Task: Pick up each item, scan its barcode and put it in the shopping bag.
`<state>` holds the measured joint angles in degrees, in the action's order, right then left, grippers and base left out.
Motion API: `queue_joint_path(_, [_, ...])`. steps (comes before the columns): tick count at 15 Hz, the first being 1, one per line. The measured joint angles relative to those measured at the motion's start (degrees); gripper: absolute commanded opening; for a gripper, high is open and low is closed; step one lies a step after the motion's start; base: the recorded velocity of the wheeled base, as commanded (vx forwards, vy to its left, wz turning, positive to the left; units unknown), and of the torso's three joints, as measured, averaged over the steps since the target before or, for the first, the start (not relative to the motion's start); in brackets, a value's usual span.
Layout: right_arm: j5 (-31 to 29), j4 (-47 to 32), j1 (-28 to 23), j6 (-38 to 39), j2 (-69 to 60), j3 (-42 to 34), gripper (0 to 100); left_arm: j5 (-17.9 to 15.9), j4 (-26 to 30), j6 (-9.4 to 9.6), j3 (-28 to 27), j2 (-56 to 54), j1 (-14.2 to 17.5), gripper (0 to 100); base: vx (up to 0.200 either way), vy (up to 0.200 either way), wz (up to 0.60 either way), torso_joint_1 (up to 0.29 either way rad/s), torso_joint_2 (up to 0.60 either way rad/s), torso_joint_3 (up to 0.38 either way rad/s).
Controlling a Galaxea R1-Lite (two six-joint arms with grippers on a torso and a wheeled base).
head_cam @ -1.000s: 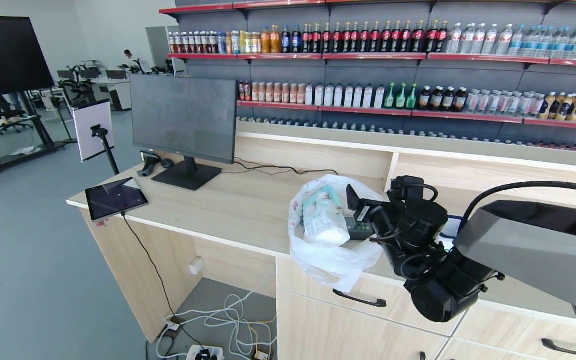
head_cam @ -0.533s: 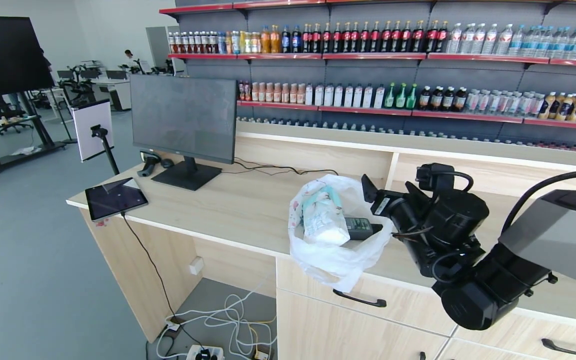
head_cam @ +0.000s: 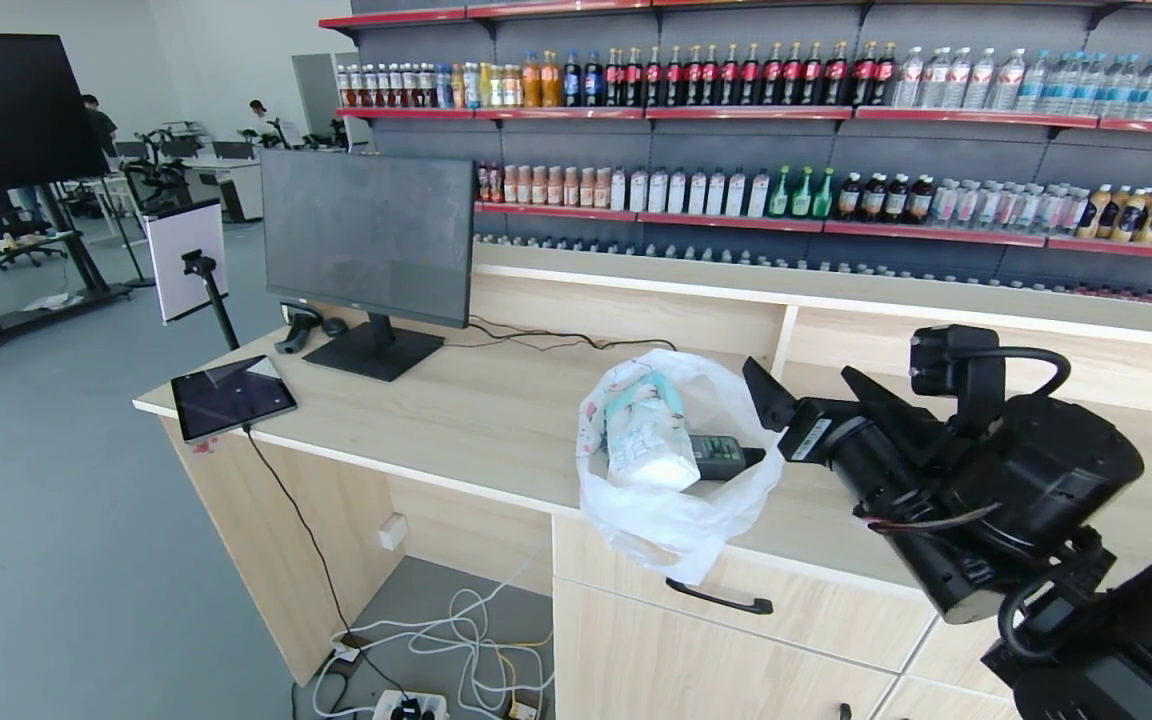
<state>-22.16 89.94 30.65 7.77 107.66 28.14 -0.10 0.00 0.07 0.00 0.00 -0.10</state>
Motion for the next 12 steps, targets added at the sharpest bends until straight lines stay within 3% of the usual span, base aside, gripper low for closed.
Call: queue_joint_path(12, [-0.02,0.05,-0.35,-0.35,-26.82,-26.95,100,0.0,0.0,0.09,0.0,0.0,-0.06,100,0.0,0.0,0.0,0.0,0.0,0.0])
